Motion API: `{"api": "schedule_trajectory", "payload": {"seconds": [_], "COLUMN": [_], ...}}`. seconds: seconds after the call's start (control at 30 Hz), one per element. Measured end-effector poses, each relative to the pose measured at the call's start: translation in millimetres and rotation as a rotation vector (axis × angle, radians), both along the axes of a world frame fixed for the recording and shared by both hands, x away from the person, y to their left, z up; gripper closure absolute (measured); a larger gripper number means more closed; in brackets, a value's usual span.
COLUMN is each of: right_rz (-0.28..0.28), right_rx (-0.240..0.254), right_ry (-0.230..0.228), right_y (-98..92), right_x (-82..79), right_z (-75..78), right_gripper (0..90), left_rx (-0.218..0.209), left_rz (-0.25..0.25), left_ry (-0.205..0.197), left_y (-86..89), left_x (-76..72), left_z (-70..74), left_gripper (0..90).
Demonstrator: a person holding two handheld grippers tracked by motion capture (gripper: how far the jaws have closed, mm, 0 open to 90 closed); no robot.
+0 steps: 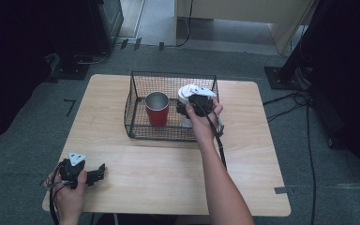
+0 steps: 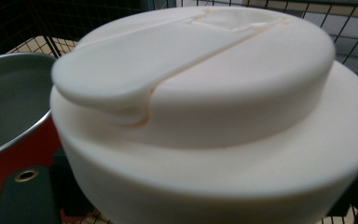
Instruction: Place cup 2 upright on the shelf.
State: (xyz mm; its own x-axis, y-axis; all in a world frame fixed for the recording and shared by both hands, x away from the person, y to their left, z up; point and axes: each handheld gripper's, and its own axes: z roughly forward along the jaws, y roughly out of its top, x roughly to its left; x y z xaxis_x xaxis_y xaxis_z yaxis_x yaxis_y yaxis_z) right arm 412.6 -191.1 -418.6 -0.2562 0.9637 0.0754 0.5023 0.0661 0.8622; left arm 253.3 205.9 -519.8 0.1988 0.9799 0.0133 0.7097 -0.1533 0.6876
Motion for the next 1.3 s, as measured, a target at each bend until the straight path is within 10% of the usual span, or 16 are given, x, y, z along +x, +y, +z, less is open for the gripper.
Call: {"api": "schedule_trajectory", "payload": {"seconds": [0.7, 1.3], "right_rz": [-0.032, -0.019], "right_rx": [-0.023, -0.047], "right_ry": [0.08, 0.048], "right_y": [13.3, 5.5], "right_x": [-27.9, -56.5], "right_z": [-2.5, 8.8], "right_gripper": [3.4, 0.0], "left_rx": [-0.002, -0.001], "left_rz": [0.001, 0.0], "left_ry": [-0.001, 0.0], "left_y": [-0.1, 0.0], "left_x": [0.0, 0.0], "left_z": [-0.1, 0.0], "left_gripper": [0.0, 0.0]}}
